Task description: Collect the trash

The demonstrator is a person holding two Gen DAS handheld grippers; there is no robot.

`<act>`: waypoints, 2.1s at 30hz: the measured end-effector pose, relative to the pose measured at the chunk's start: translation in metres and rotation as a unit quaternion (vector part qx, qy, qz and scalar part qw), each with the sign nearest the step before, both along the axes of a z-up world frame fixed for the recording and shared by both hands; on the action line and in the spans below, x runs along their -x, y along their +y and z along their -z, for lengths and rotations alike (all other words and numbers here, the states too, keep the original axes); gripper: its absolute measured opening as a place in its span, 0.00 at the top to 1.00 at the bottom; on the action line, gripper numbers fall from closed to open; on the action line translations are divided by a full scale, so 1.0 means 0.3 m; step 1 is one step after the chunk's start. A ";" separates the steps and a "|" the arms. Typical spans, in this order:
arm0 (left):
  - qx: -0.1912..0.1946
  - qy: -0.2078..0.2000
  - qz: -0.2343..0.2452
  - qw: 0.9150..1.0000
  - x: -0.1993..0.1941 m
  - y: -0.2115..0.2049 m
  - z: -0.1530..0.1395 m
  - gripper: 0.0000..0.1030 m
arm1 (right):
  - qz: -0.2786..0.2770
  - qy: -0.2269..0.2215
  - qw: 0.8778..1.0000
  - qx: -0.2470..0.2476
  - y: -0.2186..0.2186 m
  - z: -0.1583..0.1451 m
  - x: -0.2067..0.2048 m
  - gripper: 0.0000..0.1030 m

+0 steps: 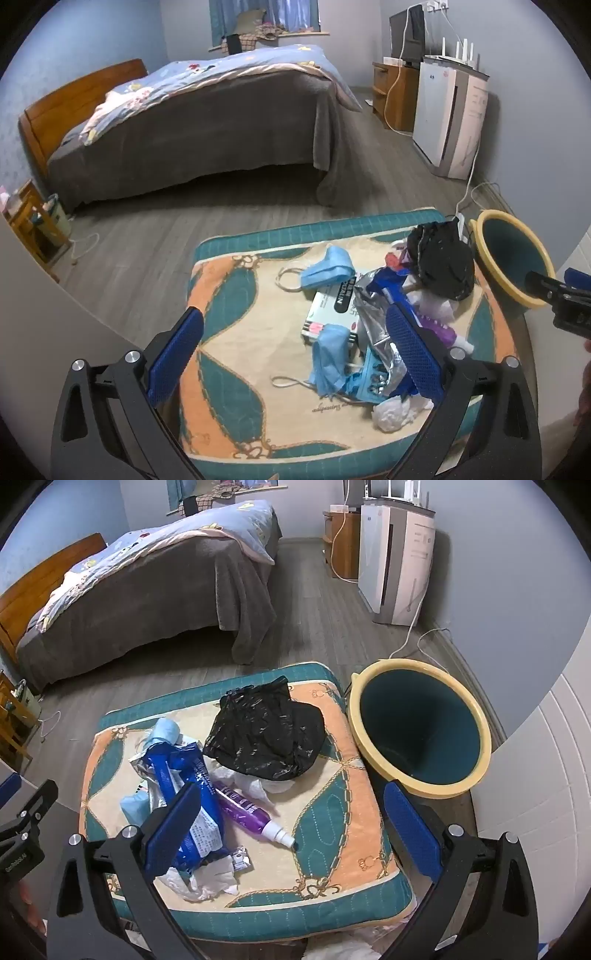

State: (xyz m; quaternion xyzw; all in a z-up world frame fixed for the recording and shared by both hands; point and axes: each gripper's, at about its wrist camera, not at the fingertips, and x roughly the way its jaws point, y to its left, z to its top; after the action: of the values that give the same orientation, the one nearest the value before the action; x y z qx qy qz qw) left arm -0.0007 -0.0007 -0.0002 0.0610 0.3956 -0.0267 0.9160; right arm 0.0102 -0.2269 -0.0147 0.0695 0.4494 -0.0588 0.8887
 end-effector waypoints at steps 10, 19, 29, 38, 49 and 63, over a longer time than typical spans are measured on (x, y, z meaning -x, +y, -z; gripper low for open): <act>-0.001 0.000 0.001 1.000 -0.007 0.002 -0.011 0.05 | 0.003 0.006 1.000 0.009 -0.006 0.004 -0.023 0.06; -0.004 0.000 0.000 1.000 -0.010 -0.009 -0.004 0.05 | 0.005 0.000 1.000 0.021 0.002 -0.001 -0.016 0.06; -0.004 0.000 0.000 1.000 -0.010 -0.009 -0.004 0.05 | 0.003 -0.001 1.000 0.023 -0.001 0.000 -0.015 0.06; -0.004 0.000 0.000 1.000 -0.009 -0.009 -0.004 0.05 | 0.003 -0.002 1.000 0.026 0.004 0.000 -0.012 0.06; -0.005 0.000 0.000 1.000 -0.009 -0.012 -0.004 0.05 | 0.004 -0.001 1.000 0.026 0.004 0.001 -0.012 0.06; -0.004 0.000 0.000 1.000 -0.009 -0.011 -0.003 0.05 | 0.005 0.000 1.000 0.027 0.003 0.004 -0.011 0.06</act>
State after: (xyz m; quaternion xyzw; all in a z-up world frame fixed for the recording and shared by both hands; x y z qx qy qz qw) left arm 0.0021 -0.0039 0.0008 0.0650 0.3956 -0.0250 0.9158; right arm 0.0134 -0.2259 -0.0161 0.0477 0.4475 -0.0748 0.8899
